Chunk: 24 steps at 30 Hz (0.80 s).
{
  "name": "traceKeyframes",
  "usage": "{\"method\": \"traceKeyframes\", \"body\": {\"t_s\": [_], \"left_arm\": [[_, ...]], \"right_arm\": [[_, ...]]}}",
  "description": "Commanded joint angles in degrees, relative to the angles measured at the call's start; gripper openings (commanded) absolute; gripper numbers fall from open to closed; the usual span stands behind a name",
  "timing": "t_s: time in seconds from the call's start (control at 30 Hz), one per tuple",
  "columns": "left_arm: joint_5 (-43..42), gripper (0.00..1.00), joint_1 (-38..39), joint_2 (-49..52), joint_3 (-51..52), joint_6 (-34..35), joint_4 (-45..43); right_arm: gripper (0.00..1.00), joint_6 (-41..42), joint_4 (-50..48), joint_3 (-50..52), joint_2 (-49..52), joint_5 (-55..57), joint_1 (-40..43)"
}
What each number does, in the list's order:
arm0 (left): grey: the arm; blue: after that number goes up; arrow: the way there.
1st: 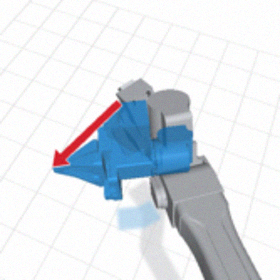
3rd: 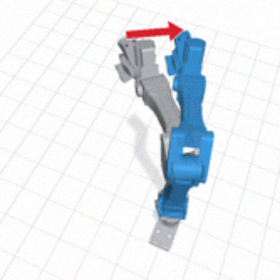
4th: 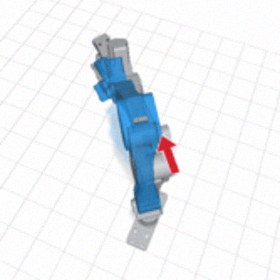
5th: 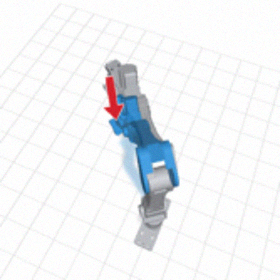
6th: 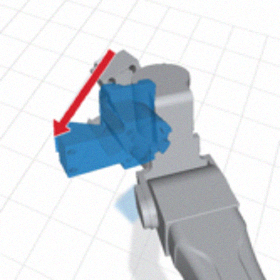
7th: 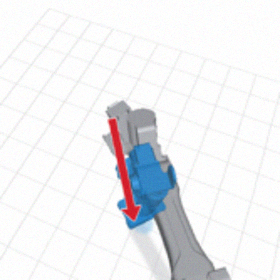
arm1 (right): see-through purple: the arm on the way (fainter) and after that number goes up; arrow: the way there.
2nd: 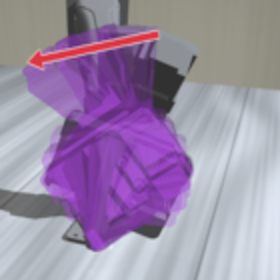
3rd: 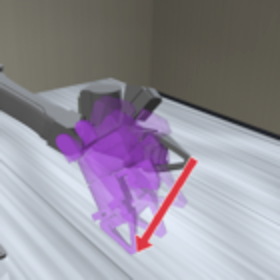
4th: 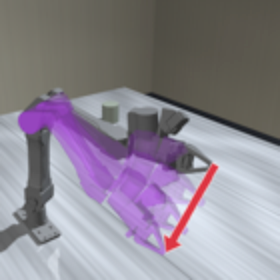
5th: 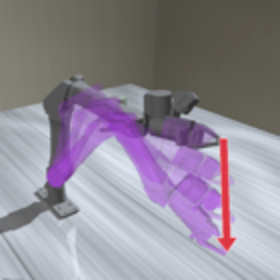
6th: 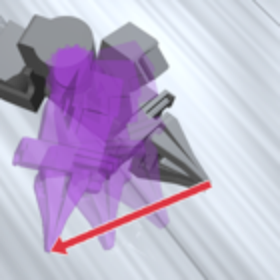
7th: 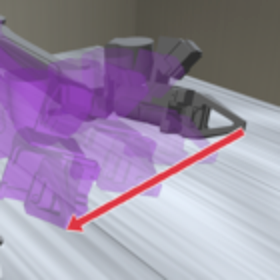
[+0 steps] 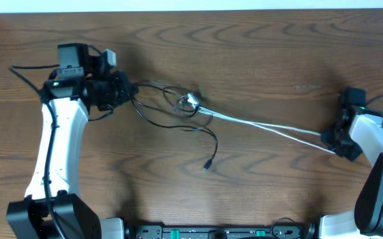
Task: Untangle cables
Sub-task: 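Pull the white cable rightward with the right gripper, away from the left, then carry the white cable to the right table edge and release it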
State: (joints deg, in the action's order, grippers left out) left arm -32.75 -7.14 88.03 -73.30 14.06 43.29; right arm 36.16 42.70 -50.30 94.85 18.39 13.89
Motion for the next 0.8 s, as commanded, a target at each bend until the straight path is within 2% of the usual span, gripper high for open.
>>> {"method": "traceKeyframes", "body": {"t_s": [0.0, 0.13, 0.23, 0.33, 0.43, 0.5, 0.67, 0.77], "left_arm": [[-1.8, 0.07, -0.7, -1.6, 0.0, 2.1, -0.5], [-1.8, 0.08, 1.1, -1.6, 0.0, 2.1, -0.3], [-2.6, 0.07, 3.7, -1.6, 0.2, 1.2, 0.2], [-3.1, 0.07, 7.3, -1.6, 0.8, -0.4, 0.3], [-3.0, 0.07, 11.8, -1.4, 1.2, -3.2, 0.3], [-2.3, 0.07, 15.0, -1.1, 1.2, -4.7, 0.3], [6.3, 0.08, 21.6, -0.1, 1.7, -5.0, 0.4], [9.4, 0.08, 24.3, 0.6, 1.8, -5.0, 1.1]], "right_arm": [[0.01, -2.0, 0.0, -0.3, 0.3, 2.2, 1.9], [0.01, -2.0, -0.8, -0.3, 0.3, 0.3, 1.9], [0.01, -4.9, -2.8, -0.3, 0.3, -5.5, 1.8], [0.01, -13.0, -6.8, -0.3, 0.3, -19.2, 1.7], [0.01, -26.7, -11.6, -0.3, 0.3, -40.9, 1.4], [0.01, -32.1, -13.6, -0.3, 0.3, -51.7, 0.5], [0.01, -34.8, -14.9, -0.4, 0.3, -54.7, -2.7], [0.01, -34.9, -14.3, -1.4, 0.2, -50.0, -3.5]]}}
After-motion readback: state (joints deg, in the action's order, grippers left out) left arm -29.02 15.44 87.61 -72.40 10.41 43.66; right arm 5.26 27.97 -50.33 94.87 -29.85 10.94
